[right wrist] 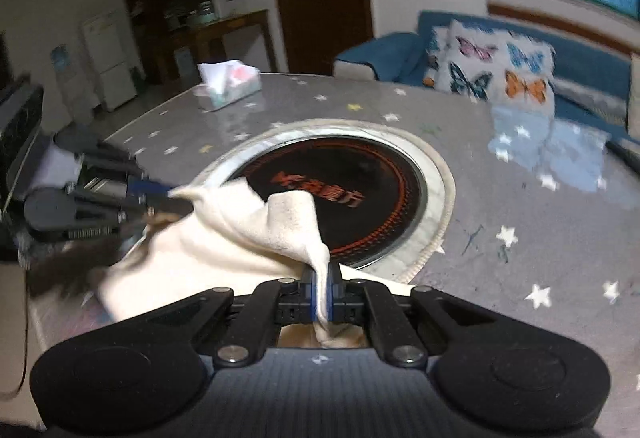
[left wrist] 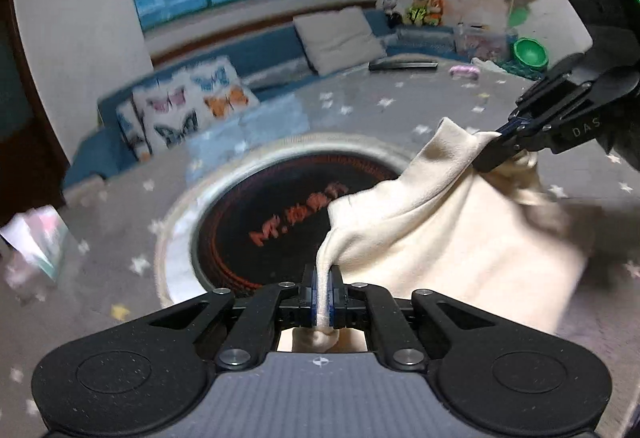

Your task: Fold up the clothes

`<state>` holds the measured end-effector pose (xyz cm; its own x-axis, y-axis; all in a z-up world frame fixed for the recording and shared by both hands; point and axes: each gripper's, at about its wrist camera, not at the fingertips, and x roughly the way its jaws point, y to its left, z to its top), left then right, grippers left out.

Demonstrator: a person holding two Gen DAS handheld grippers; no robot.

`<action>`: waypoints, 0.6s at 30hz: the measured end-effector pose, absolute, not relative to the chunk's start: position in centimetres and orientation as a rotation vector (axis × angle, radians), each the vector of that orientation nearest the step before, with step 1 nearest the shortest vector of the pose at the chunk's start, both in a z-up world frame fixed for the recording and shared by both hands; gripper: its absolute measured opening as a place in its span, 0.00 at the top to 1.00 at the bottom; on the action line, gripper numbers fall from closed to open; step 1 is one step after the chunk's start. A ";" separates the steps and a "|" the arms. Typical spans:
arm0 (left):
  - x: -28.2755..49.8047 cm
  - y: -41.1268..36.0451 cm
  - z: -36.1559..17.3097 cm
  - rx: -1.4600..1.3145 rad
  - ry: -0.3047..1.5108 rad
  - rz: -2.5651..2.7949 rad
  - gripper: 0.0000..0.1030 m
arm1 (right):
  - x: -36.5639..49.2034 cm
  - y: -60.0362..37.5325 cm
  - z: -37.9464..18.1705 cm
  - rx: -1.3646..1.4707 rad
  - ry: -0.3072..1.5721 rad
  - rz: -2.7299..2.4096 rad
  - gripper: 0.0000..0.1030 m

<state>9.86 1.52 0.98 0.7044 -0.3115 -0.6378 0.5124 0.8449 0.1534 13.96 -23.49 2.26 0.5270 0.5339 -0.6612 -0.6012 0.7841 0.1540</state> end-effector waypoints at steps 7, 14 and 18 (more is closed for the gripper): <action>12.1 2.3 -0.9 0.294 0.676 -0.401 0.84 | 16.1 -23.5 -1.1 -0.065 0.810 0.611 0.83; 11.7 3.0 0.8 0.249 0.647 -0.358 0.79 | 14.8 -24.4 1.8 -0.060 0.719 0.583 0.81; 11.3 1.5 2.3 0.224 0.646 -0.434 0.84 | 14.8 -22.4 2.1 -0.072 0.739 0.636 0.84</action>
<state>11.26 1.51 2.25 0.7131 -0.3198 -0.6239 0.4570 0.8869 0.0678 14.76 -22.36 2.08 0.5614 0.5146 -0.6480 -0.5638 0.8111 0.1557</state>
